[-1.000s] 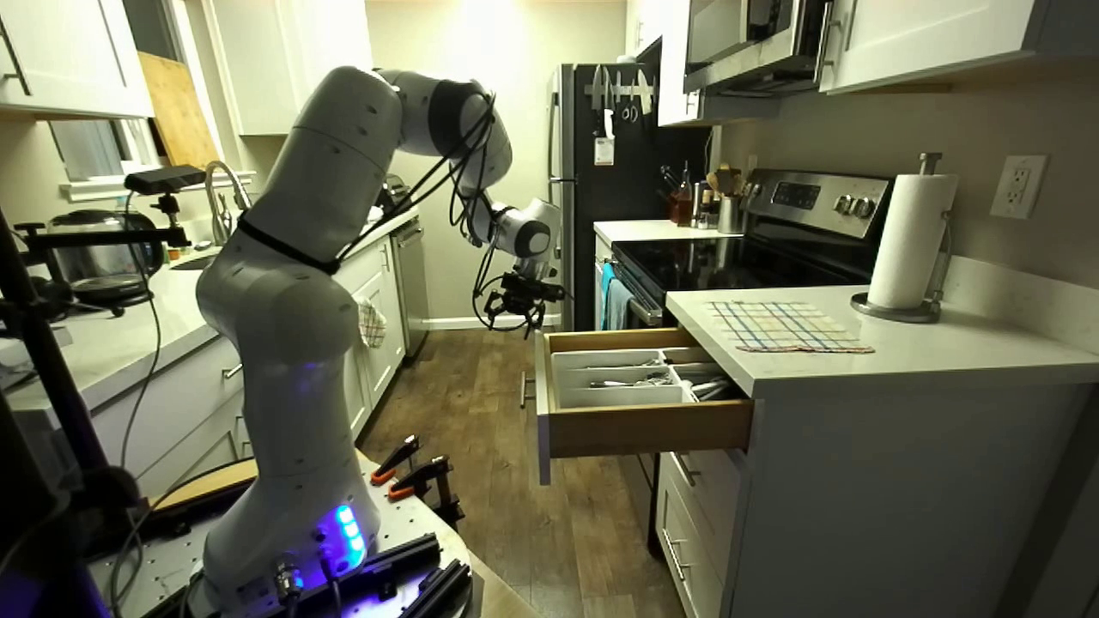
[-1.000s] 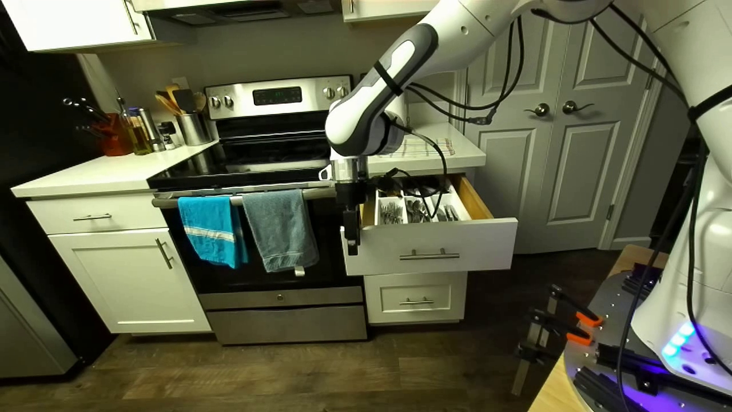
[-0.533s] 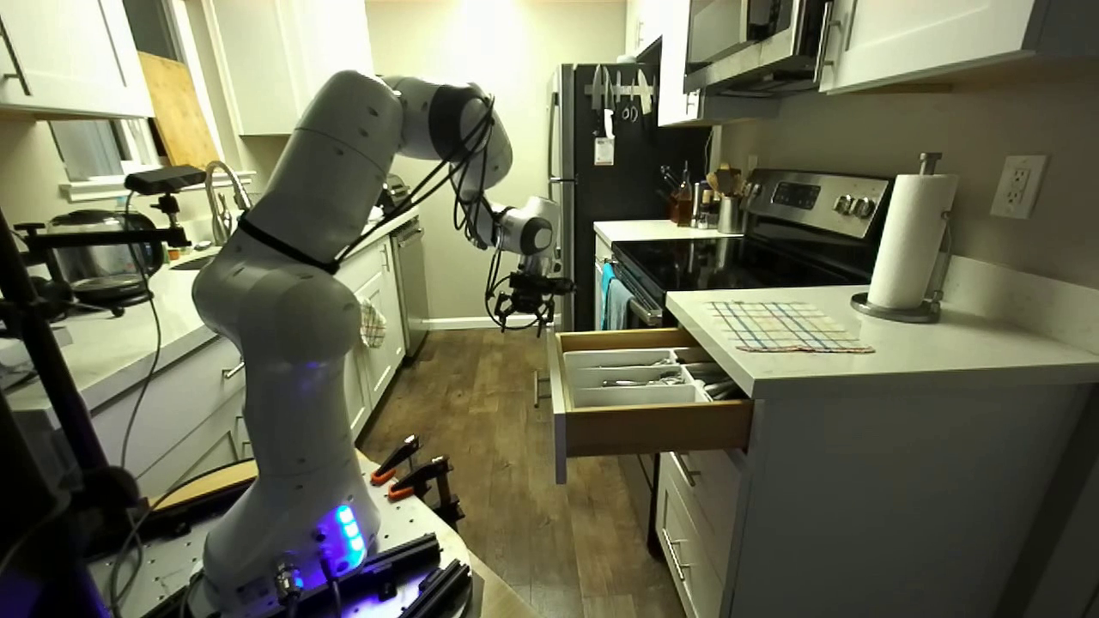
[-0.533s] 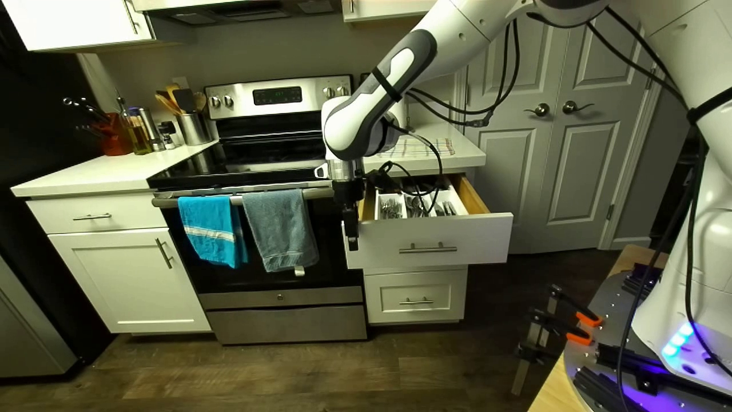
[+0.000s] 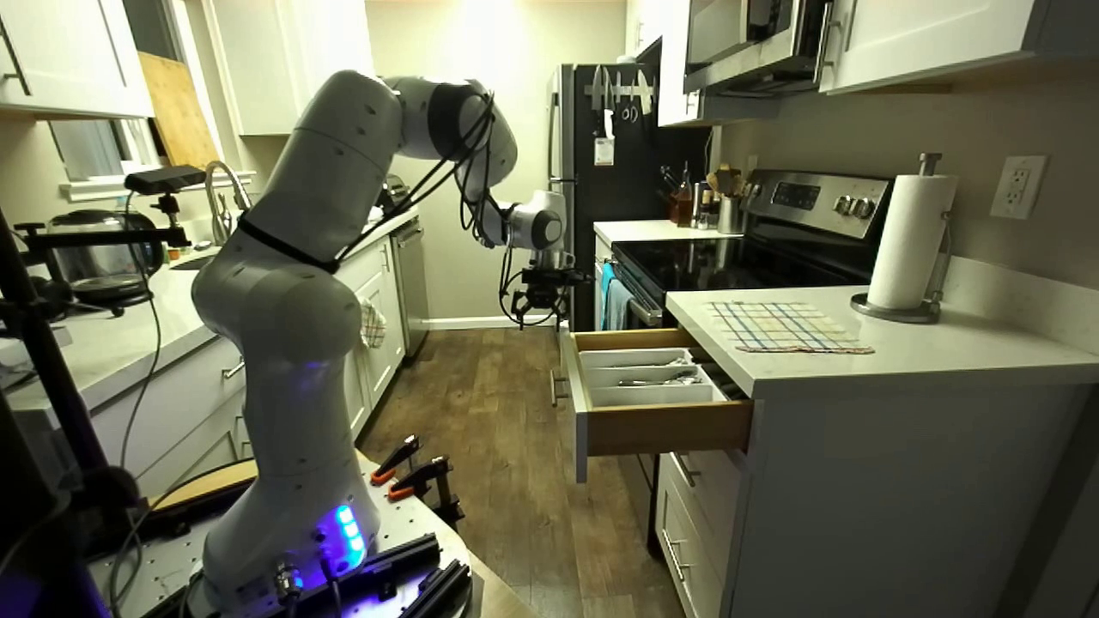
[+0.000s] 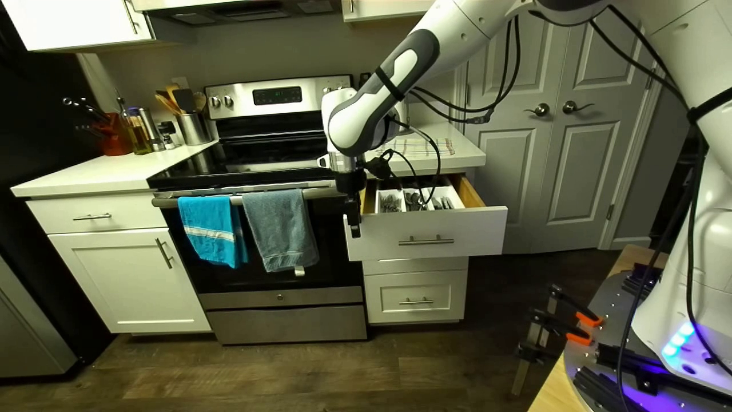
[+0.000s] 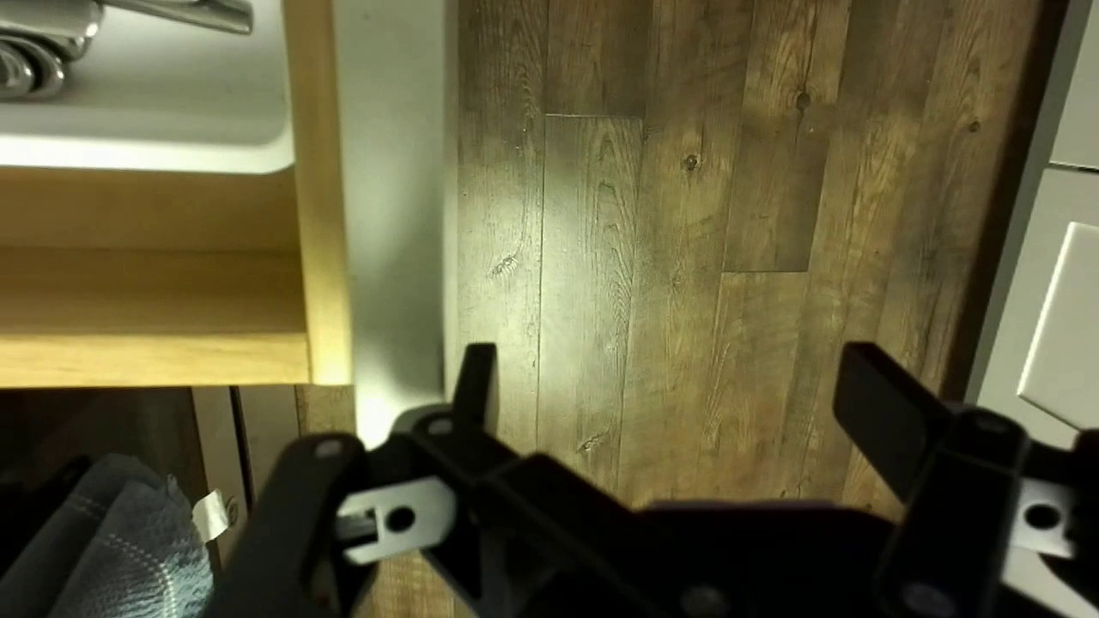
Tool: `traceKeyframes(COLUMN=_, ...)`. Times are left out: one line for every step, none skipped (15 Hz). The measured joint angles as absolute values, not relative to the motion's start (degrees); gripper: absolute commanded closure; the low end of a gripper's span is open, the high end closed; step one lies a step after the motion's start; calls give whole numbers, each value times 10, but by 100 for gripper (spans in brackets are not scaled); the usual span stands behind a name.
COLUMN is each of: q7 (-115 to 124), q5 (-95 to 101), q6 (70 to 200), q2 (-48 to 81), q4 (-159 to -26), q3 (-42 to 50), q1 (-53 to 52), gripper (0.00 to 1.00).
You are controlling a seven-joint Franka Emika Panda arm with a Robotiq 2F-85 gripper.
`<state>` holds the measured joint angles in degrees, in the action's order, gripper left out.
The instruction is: Push the top right drawer fully inwards
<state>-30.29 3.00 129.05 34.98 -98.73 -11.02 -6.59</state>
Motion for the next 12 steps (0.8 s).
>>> traceKeyframes(q7=-303, q5=30, q6=1291, q2=350, q4=-987, q3=-110, q1=-62, gripper=0)
traceKeyframes(q7=-303, q5=28, q6=1292, q2=350, q4=-987, q3=-111, q1=-59, gripper=0)
traceKeyframes(q7=-303, q5=28, q6=1292, q2=350, q4=-987, q3=-110, q1=-56, gripper=0)
traceKeyframes(q7=-303, q5=28, q6=1294, q2=350, q4=-987, q3=-109, q1=-54, gripper=0)
traceKeyframes(q7=-303, q5=29, q6=1298, q2=350, q4=-987, q3=-106, q1=-52, gripper=0)
traceKeyframes(q7=-303, q5=30, q6=1303, q2=350, q4=-987, q3=-102, q1=-50, gripper=0)
traceKeyframes(q7=-303, q5=32, q6=1308, q2=350, q4=-987, q3=-97, q1=-48, gripper=0)
traceKeyframes(q7=-303, q5=33, q6=1313, q2=350, q4=-987, q3=-91, q1=-46, gripper=0)
traceKeyframes(q7=-303, q5=37, q6=1317, q2=349, q4=-985, q3=-84, q1=-43, gripper=0)
traceKeyframes(q7=-303, q5=42, q6=1319, q2=349, q4=-982, q3=-76, q1=-40, gripper=0)
traceKeyframes(q7=-303, q5=52, q6=1321, q2=348, q4=-977, q3=-68, q1=-38, gripper=0)
traceKeyframes(q7=-303, q5=59, q6=1323, q2=348, q4=-970, q3=-59, q1=-36, gripper=0)
